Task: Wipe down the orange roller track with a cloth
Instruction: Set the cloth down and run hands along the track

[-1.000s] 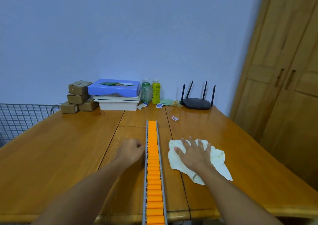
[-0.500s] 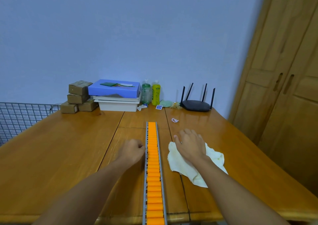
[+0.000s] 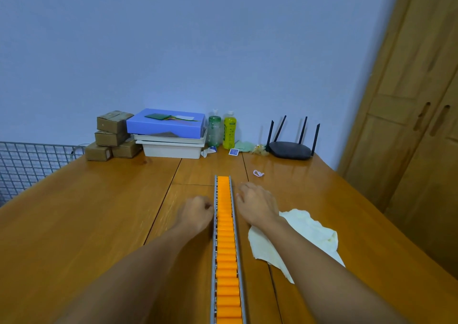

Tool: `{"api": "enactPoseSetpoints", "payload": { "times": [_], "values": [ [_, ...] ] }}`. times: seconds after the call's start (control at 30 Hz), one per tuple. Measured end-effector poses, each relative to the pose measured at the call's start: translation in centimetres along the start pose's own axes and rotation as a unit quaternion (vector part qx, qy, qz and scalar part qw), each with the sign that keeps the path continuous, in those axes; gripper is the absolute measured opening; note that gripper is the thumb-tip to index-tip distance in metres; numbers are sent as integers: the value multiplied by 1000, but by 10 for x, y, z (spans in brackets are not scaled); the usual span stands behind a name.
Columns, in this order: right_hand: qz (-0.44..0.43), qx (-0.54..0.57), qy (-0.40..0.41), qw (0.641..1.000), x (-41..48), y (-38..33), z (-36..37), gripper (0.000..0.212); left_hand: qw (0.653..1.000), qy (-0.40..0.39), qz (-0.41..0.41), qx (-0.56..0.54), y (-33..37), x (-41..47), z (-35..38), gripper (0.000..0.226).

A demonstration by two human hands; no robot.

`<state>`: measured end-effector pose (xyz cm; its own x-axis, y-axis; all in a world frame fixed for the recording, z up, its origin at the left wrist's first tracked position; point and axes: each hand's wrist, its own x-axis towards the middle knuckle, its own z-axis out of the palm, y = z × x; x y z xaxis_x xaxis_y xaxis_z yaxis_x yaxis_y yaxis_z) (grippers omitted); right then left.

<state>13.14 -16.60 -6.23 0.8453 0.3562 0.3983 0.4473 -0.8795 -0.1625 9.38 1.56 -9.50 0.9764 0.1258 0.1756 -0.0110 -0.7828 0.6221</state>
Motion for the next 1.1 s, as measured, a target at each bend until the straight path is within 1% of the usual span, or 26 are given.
{"api": "enactPoseSetpoints", "payload": {
  "times": [0.13, 0.27, 0.37, 0.47, 0.5, 0.6, 0.73, 0.83, 0.97, 1.1],
  "values": [
    [6, -1, 3, 1000, 23, 11, 8, 34, 999, 16, 30, 28, 8, 35, 4, 35],
    [29, -4, -11, 1000, 40, 32, 15, 33, 987, 23, 77, 141, 20, 77, 9, 34],
    [60, 1, -22, 998, 49, 51, 25, 30, 973, 4, 69, 221, 30, 104, 16, 43],
    [84, -3, -33, 996, 56, 67, 34, 21, 961, -19, 47, 271, 35, 128, 29, 49],
    [87, -3, -35, 996, 57, 71, 36, 20, 955, -28, 44, 293, 35, 134, 34, 50],
    [87, 8, -39, 995, 61, 82, 43, 28, 935, -62, 34, 348, 32, 147, 47, 52],
    [90, 23, -47, 995, 64, 86, 53, 36, 917, -57, 36, 393, 30, 154, 47, 43],
    [96, 23, -48, 994, 63, 85, 57, 36, 910, -66, 35, 407, 32, 152, 43, 38],
    [97, 21, -46, 994, 56, 81, 57, 36, 914, -68, 32, 399, 34, 145, 41, 42],
    [89, 2, -29, 996, 50, 79, 51, 32, 916, -72, 26, 393, 36, 133, 39, 40]
  ]
}}
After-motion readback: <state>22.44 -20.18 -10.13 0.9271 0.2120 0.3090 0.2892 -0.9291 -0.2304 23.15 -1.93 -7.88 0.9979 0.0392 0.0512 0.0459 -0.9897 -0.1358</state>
